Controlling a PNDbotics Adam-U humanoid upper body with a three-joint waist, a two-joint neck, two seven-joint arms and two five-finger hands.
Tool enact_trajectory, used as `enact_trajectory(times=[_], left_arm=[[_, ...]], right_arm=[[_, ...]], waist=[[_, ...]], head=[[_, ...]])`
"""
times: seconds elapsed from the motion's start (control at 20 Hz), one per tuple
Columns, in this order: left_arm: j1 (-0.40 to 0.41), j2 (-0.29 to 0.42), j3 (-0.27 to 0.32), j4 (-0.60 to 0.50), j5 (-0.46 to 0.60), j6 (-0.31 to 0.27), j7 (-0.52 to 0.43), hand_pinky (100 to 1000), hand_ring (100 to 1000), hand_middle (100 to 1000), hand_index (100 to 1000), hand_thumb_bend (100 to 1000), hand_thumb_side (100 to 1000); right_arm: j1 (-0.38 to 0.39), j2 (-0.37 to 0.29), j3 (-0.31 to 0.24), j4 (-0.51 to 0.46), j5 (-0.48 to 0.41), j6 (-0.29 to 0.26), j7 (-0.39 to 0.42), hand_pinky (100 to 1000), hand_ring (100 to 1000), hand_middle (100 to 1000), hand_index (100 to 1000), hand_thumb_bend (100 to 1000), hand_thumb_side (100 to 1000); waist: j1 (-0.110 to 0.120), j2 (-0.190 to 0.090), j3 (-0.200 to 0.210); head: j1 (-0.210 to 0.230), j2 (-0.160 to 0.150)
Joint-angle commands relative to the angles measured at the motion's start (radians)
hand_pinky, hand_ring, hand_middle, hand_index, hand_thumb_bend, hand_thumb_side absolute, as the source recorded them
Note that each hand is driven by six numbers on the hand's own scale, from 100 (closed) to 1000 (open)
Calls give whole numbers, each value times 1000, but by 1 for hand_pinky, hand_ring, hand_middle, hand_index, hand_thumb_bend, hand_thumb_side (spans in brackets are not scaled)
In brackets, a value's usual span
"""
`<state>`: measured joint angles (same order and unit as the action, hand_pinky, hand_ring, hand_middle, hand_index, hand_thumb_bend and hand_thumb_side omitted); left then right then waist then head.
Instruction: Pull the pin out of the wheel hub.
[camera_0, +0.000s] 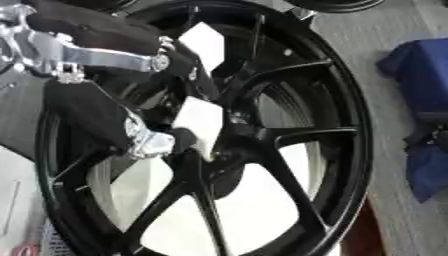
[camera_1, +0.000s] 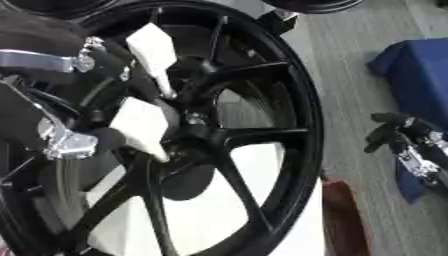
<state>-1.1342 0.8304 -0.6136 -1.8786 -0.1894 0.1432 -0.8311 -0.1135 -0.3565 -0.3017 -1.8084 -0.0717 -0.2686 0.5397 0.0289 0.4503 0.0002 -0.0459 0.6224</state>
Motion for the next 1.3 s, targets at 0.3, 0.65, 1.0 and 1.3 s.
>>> enact_trajectory(times=[0.3,0.65,1.0,1.3], left_arm=[[-14,-11,-7,60,-22,-21,-10,868,862,786,908,192,726],[-14,-21,-13,64,-13,-50,-48,861,838,758,873,208,757],[-10,-20,-10,57,27,-76,-2,836,793,682,825,195,737],[-17,-27,-17,58,28,-85,-8,834,786,671,829,220,754]], right_arm=[[-3,-10,-4,-8,9,-7,1,754,583,580,842,100,704],[-3,-8,-4,-6,11,-7,1,754,583,579,841,100,705],[-3,-7,-2,-4,21,-6,5,753,582,578,838,100,702],[-5,-6,-2,-4,24,-2,2,751,581,576,835,100,698]], waist=[[-4,-15,-3],[-5,-14,-2],[-5,-10,0],[-5,-8,-1]], head=[[5,-18],[7,-19],[7,-21],[8,-22]])
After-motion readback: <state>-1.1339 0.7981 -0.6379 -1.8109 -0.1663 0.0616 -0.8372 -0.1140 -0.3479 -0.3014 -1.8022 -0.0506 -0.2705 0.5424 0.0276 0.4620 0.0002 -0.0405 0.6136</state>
